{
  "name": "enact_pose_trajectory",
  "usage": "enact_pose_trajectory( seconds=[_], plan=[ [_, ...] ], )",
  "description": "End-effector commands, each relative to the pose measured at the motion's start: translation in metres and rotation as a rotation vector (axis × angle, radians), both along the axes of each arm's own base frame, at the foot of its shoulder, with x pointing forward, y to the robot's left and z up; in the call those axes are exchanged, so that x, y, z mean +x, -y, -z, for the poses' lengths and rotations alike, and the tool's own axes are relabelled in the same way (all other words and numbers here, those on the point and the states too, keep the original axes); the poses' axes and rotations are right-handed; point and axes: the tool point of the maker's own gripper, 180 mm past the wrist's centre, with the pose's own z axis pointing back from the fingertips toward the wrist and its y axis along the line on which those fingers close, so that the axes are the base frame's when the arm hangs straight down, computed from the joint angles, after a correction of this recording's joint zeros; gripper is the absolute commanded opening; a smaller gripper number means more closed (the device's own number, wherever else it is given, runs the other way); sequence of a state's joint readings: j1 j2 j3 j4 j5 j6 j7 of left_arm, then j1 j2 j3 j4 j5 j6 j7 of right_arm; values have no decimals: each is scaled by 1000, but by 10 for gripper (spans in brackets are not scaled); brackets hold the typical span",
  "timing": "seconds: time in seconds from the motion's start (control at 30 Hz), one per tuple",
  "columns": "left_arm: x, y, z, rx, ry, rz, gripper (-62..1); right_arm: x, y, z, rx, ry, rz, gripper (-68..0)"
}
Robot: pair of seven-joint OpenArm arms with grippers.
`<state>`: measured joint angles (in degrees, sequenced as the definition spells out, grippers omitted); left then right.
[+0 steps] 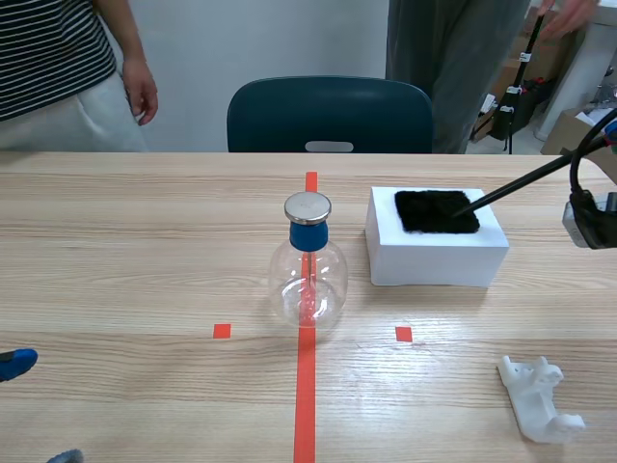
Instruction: Do the electroscope experiment. rub the rod on the fur
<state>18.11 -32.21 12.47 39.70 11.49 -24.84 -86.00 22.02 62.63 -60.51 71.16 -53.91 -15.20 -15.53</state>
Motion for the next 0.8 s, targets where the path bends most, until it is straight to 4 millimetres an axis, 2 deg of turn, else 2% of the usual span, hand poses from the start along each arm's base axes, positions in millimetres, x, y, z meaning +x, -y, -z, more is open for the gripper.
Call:
enact_pose_trajectory(
  seconds=[0.0,0.07,0.13,0.33,0.43,0.6,0.67,0.77],
  plan=[
    [1,0,-11,-44,44,-8,14,7,-18,-5,34,30,-22,-675],
    [1,0,-11,-44,44,-8,14,8,-25,-3,54,32,-27,-675],
    [1,0,-11,-44,44,-8,14,9,-24,-4,54,40,-18,-675],
    [1,0,-11,-44,44,-8,14,8,2,-12,69,59,74,-675],
    [1,0,-11,-44,44,-8,14,8,-2,-10,74,55,62,-675],
    [1,0,-11,-44,44,-8,14,11,-27,-3,119,50,23,-675],
    [1,0,-11,-44,44,-8,14,11,-27,-3,119,49,25,-675],
    [1,0,-11,-44,44,-8,14,10,-10,-5,105,52,87,-675]
  ],
)
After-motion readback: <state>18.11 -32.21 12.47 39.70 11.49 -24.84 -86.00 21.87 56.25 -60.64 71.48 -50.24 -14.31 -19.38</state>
